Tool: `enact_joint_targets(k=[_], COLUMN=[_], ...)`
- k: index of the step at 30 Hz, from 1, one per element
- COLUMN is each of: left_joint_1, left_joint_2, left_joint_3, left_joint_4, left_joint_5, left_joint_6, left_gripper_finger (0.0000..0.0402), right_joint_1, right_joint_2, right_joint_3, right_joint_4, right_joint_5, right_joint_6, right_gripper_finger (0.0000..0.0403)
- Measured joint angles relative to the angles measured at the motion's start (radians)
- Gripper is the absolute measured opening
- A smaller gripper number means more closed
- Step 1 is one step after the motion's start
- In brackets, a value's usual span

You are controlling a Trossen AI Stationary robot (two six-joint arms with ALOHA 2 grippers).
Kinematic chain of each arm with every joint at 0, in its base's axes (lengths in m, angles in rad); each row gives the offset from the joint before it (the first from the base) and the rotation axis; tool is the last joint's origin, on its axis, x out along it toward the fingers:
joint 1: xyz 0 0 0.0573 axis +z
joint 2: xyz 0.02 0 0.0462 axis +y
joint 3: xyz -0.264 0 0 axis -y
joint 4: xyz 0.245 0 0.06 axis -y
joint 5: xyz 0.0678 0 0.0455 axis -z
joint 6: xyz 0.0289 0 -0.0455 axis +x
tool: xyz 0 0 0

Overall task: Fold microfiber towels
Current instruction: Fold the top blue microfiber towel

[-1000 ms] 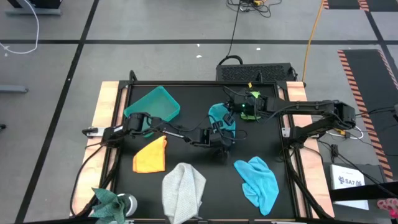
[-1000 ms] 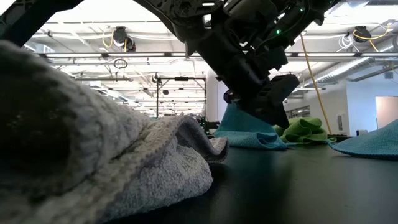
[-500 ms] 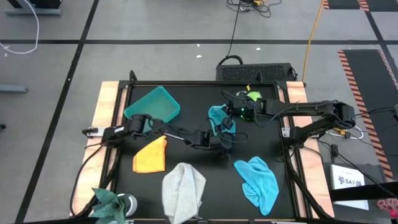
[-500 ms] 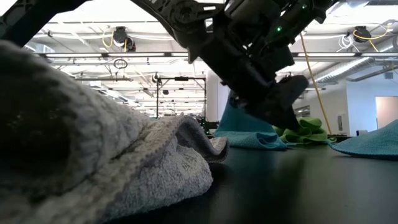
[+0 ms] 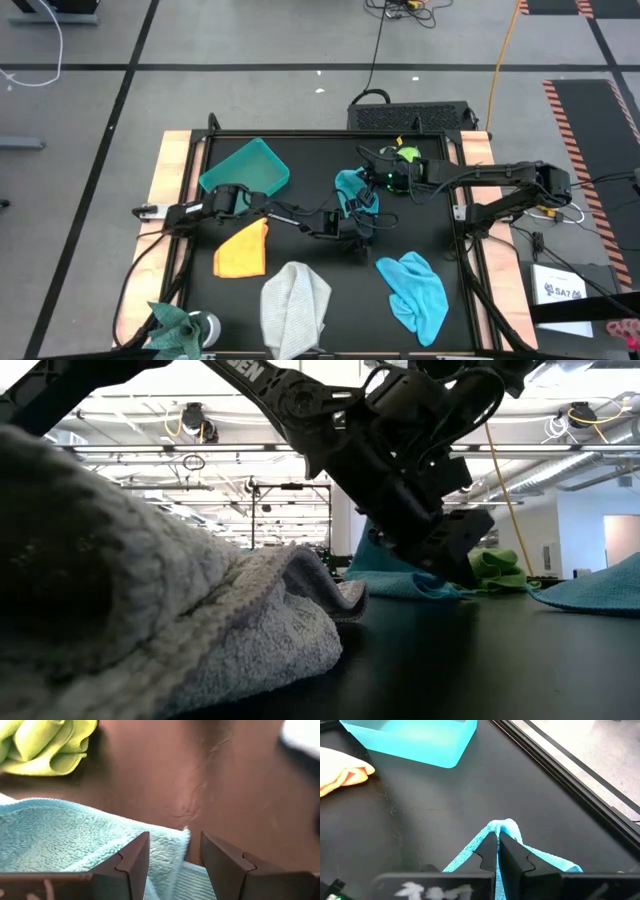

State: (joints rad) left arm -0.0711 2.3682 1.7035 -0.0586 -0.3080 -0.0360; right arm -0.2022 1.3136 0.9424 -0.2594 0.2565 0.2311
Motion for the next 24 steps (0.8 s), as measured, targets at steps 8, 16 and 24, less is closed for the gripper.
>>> enact_joint_targets(k=[8,16,24], left_joint_1=[0.014,0.015,0.020], left_joint_2=[0.021,0.023,0.023], left_joint_3=[0.002,0.003,0.002], left_joint_4=[-0.013,-0.021,-0.018], left_joint_5=[0.036,0.044,0.133], left_joint_6=[-0.039,-0.070,-0.171], left_gripper_finger=[0.0179,0.0175,0.0051], right_joint_1=[0.000,0.001,0.001], right_joint_2=[0.000,0.000,0.000], right_joint_3=[0.000,0.000,0.000], right_joint_4=[0.000,0.001,0.001], right_joint_5=[0.000,-0.001,-0.003], right_joint_6=[-0.008,-0.008,-0.008], right_gripper_finger=[0.0000,0.0000,0.0000])
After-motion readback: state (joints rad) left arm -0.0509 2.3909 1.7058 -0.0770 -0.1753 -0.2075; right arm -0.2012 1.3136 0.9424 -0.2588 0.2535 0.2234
